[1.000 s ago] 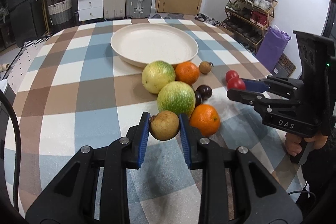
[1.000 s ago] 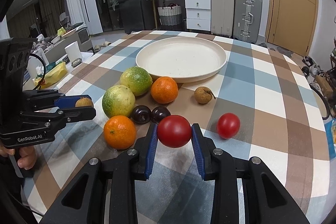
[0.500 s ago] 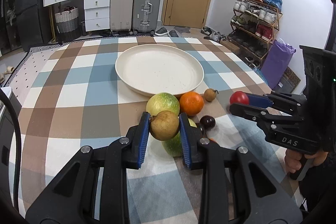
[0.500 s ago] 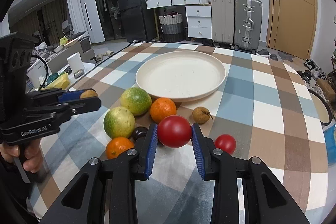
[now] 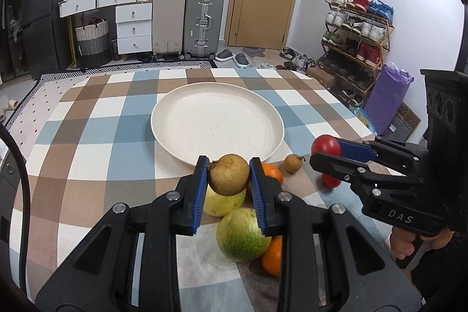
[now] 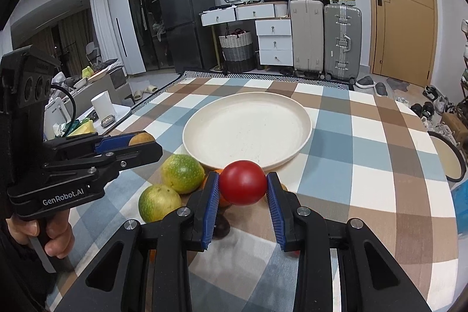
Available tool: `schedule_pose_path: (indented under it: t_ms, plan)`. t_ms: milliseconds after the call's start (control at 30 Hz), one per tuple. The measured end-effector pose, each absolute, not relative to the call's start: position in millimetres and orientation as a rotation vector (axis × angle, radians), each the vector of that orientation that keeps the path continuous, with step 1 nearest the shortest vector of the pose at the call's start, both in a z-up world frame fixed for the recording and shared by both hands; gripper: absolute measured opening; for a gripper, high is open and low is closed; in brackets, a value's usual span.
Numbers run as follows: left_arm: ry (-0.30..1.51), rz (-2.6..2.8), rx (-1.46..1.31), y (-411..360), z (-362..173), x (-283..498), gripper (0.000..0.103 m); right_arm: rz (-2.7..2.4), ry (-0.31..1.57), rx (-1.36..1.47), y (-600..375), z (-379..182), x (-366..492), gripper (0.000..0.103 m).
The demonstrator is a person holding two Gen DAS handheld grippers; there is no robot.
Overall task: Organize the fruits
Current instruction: 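Lift and carry the tomato and brown fruit over the cream plate with both tools, then open the right tool to drop the tomato while the left tool releases the brown fruit onto the plate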
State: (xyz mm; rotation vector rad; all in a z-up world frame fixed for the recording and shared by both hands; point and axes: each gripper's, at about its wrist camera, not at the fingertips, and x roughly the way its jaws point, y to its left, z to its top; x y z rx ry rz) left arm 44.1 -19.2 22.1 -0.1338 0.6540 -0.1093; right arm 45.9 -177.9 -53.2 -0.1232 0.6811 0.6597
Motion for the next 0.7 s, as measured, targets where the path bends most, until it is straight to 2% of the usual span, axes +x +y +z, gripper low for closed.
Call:
schedule_pose_path:
  t_ms: [700]
  plan:
    - [0.678,-0.038,-0.149,-1,2,100,0.025,0.651,0.719,-0.048,-158,-60,97,0.033]
